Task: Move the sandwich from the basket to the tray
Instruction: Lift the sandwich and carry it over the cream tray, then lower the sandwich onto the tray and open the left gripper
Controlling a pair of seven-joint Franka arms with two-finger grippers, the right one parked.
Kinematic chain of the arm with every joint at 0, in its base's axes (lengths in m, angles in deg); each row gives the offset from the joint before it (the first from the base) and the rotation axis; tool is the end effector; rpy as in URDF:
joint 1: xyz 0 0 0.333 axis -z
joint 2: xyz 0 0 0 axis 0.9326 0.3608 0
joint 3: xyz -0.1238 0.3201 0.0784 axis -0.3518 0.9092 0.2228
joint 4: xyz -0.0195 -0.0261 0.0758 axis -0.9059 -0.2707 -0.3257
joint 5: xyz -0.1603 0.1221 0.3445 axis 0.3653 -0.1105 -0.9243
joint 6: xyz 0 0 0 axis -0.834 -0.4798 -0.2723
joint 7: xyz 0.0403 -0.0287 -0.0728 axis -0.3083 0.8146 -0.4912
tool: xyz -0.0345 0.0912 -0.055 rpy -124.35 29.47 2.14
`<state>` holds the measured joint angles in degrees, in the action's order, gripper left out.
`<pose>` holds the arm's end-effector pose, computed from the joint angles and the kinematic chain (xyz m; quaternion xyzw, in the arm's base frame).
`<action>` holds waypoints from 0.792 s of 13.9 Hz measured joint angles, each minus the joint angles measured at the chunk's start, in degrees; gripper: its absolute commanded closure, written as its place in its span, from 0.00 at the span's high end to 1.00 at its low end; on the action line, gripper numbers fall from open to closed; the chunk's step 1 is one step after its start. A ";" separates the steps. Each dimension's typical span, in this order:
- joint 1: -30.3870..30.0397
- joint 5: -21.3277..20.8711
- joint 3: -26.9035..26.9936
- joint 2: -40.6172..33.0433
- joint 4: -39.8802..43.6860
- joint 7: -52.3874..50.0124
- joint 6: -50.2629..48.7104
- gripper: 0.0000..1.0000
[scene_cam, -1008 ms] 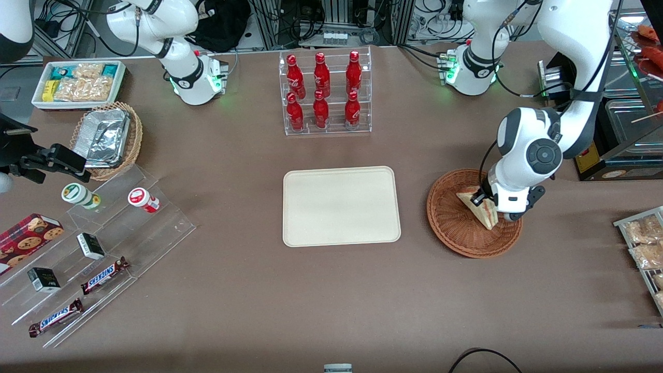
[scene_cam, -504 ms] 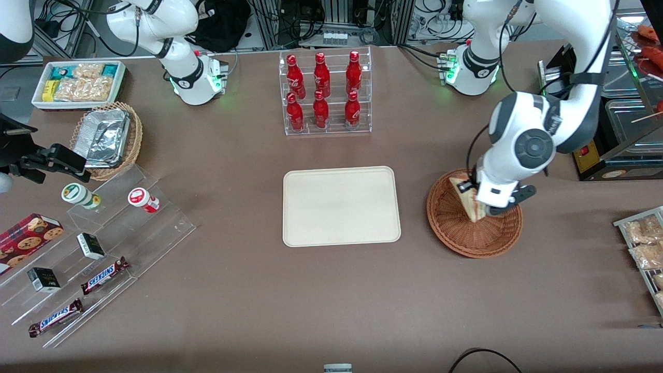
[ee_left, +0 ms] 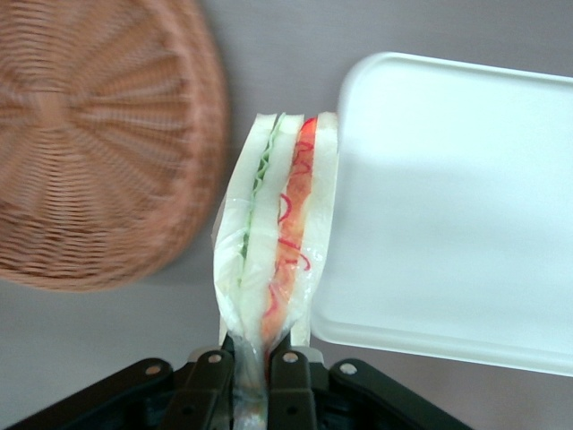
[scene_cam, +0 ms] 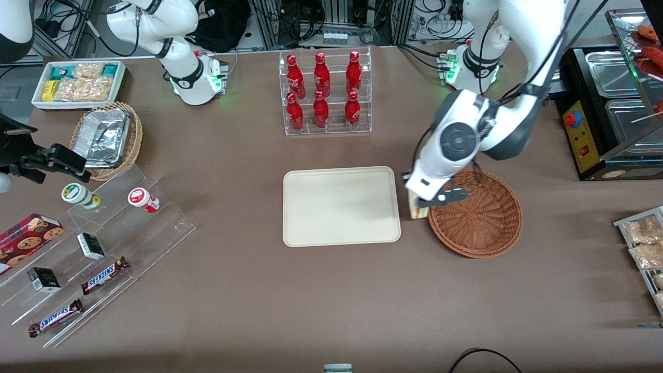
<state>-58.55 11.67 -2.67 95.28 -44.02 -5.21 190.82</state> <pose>0.5279 -0.3172 0.3632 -0.9916 -0.0853 0.0964 0.0124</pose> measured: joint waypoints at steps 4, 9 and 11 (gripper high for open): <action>6.50 -0.15 -0.09 8.14 9.08 -6.33 0.02 0.01; 11.57 -6.17 -0.07 17.58 18.64 -16.77 0.21 0.00; 12.89 -6.82 -0.06 19.96 20.69 -18.40 1.29 0.00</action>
<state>-45.66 4.85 -2.74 115.23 -23.33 -23.61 192.11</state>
